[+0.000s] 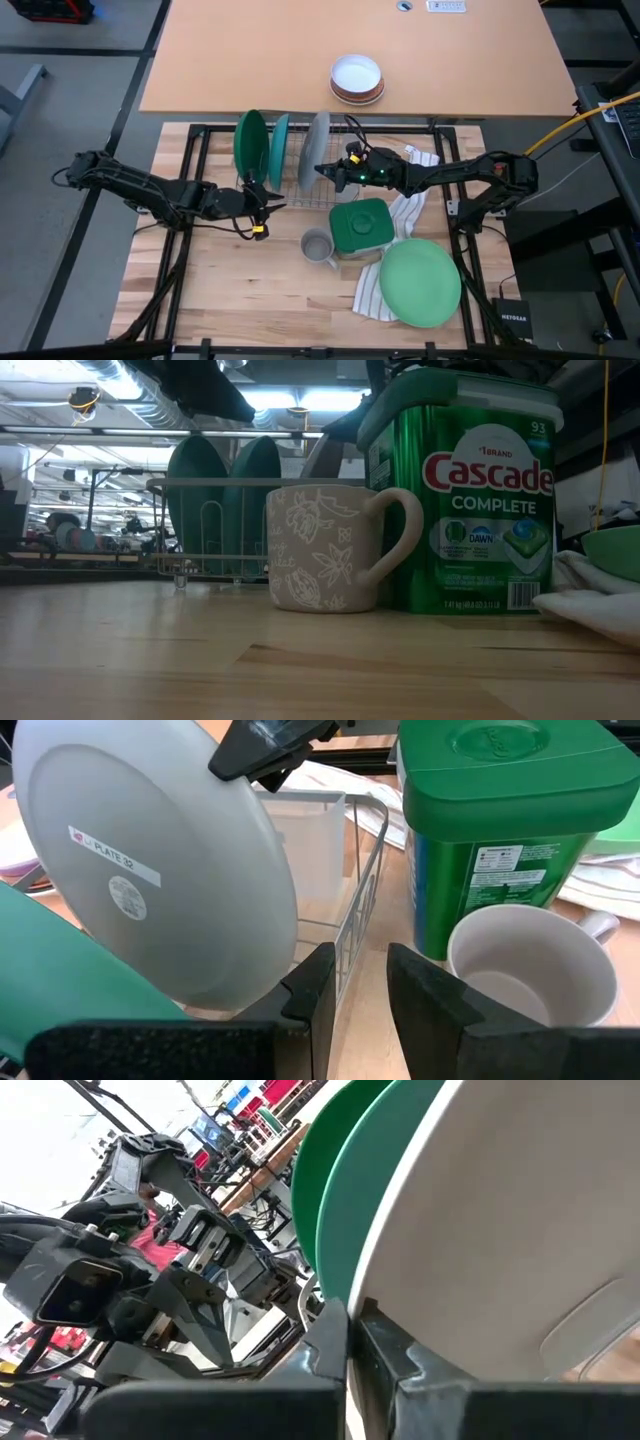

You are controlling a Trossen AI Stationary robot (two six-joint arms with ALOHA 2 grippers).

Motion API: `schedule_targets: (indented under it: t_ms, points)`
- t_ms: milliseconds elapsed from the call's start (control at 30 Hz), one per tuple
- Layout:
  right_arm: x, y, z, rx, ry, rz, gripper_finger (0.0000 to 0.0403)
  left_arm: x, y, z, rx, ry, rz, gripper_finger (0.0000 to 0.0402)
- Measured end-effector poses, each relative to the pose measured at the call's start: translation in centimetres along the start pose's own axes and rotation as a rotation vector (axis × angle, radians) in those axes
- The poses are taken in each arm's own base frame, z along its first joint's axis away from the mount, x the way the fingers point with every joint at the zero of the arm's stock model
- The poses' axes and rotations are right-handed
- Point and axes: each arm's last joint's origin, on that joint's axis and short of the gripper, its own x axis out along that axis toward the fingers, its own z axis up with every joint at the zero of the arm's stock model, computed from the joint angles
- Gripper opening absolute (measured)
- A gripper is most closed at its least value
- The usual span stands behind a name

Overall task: Sort dishes
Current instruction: Put the gray plate in the dish rack

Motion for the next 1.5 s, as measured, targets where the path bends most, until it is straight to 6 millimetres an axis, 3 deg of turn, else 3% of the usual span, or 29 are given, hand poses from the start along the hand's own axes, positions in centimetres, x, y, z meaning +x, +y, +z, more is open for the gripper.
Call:
schedule_targets:
  t_ms: [167,533,700,1033,1500]
  points:
    - [0.0,0.0,0.0,0.000,-0.011,-0.013,0.0013,0.0,0.0,0.0,0.000,0.000,0.000,0.0084]
    - [1.2,-1.1,-1.2,0.023,0.014,-0.031,0.0092,0.0,0.0,0.0,0.002,0.001,0.000,0.0084]
    - [1.3,-1.2,-1.1,0.031,0.002,-0.037,0.0094,0.0,0.0,0.0,0.004,0.001,0.000,0.0084]
    - [2.3,0.8,0.9,-0.046,0.006,0.002,0.0091,0.0,0.0,0.0,0.005,0.003,0.000,0.0084]
    - [2.7,1.4,1.6,-0.079,0.038,-0.025,0.0090,0.0,0.0,0.0,0.005,0.003,0.000,0.0084]
